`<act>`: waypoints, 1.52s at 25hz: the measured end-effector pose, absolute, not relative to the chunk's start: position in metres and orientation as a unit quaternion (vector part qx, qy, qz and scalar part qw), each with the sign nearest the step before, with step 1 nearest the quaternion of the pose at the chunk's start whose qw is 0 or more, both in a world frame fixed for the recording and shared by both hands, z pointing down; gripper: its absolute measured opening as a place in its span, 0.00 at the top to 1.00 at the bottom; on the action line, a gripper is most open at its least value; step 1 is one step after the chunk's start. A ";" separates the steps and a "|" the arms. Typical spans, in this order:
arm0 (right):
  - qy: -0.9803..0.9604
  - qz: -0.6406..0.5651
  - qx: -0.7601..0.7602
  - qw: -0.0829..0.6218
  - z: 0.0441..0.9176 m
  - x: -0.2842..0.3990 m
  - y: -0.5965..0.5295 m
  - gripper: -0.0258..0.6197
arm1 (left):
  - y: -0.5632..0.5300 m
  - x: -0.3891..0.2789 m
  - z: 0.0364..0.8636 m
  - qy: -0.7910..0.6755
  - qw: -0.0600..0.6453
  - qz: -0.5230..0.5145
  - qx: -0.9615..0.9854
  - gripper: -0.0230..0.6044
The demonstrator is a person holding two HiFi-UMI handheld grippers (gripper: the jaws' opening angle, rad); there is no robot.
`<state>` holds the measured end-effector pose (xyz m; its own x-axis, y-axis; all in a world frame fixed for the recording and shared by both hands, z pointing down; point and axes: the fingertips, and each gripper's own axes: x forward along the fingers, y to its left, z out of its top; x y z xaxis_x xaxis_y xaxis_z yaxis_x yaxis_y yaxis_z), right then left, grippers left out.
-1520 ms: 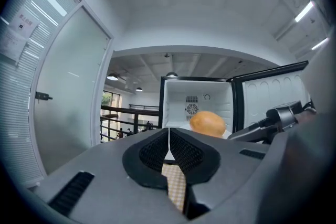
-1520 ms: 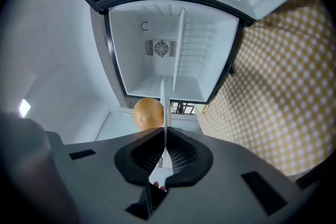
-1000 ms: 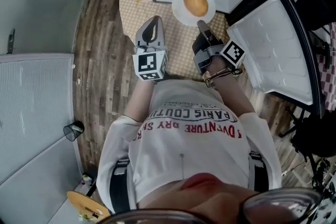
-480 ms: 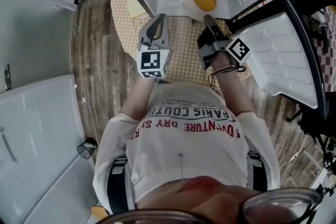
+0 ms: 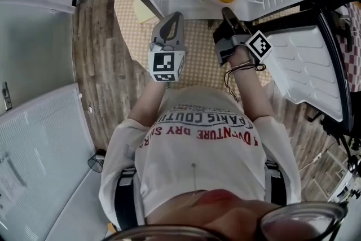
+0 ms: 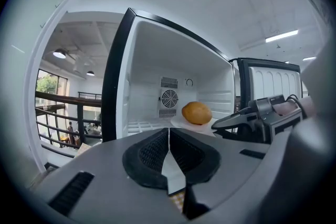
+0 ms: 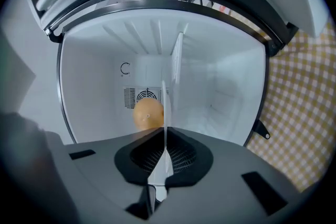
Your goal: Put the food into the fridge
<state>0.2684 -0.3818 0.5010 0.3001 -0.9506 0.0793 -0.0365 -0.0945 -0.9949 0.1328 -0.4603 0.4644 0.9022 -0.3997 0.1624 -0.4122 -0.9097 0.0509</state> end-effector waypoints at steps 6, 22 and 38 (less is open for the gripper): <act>0.388 -0.432 -0.594 0.557 0.506 0.278 -0.391 0.91 | -0.463 0.142 0.472 -0.196 0.050 0.081 0.976 0.92; 0.364 -0.431 -0.593 0.574 0.506 0.295 -0.411 0.91 | -0.468 0.145 0.481 -0.194 0.061 0.089 0.975 0.92; 0.388 -0.414 -0.628 0.532 0.501 0.297 -0.405 0.62 | -0.459 0.139 0.484 -0.194 0.069 0.091 0.974 0.92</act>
